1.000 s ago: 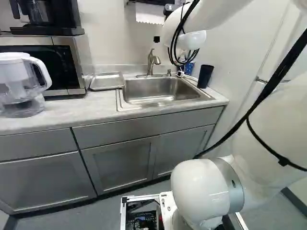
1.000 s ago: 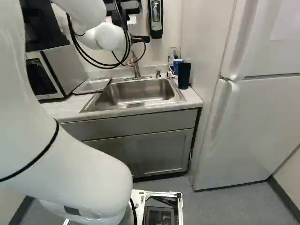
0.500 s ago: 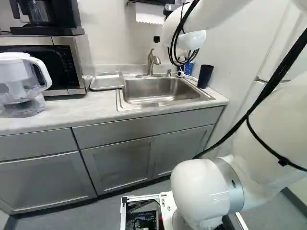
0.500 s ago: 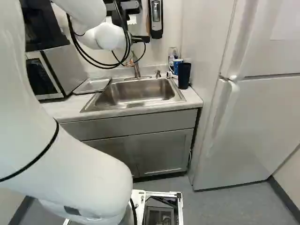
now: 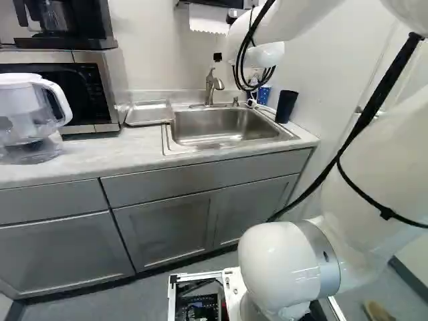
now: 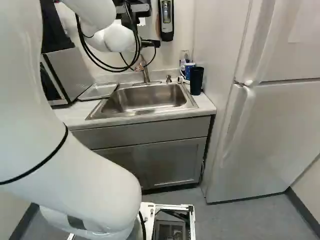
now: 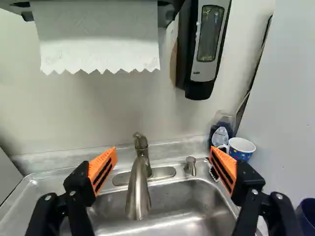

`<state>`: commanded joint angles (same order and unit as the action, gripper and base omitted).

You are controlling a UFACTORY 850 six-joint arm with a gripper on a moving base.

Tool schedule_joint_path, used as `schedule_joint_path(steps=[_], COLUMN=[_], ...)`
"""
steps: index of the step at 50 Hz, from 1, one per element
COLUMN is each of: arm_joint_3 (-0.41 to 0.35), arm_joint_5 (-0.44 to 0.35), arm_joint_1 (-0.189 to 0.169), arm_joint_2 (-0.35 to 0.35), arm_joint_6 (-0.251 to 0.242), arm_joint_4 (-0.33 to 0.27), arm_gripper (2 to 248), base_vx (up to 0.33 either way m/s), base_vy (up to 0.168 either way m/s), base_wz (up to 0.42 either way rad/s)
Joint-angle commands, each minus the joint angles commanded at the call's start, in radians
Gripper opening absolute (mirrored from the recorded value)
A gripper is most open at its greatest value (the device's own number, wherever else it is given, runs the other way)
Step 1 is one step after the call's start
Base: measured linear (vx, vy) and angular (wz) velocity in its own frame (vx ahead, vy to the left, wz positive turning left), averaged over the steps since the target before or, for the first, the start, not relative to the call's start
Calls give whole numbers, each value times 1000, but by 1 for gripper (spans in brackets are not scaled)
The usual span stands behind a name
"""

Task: Rinse the cup and place it in the tray

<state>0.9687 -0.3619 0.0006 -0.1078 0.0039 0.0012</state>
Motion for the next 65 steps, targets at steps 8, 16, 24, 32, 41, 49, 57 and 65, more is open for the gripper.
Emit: schedule_joint_path(steps=[8, 16, 24, 32, 41, 49, 57, 65], arm_joint_3=[15, 29, 48, 68, 91, 111, 132, 148], arm_joint_5=[27, 55, 85, 114, 142, 164, 179, 179], arm_joint_1=[0, 0, 0, 0, 0, 0, 0, -1], arm_joint_2=[16, 31, 50, 71, 94, 115, 135, 150], arm_joint_6=[0, 0, 0, 0, 0, 0, 0, 0], arm_joint_4=[0, 0, 0, 0, 0, 0, 0, 0], arm_gripper=[247, 247, 247, 247, 247, 247, 247, 247], base_vx=[0, 0, 0, 0, 0, 0, 0, 0], base_vy=[0, 0, 0, 0, 0, 0, 0, 0], base_wz=[0, 0, 0, 0, 0, 0, 0, 0])
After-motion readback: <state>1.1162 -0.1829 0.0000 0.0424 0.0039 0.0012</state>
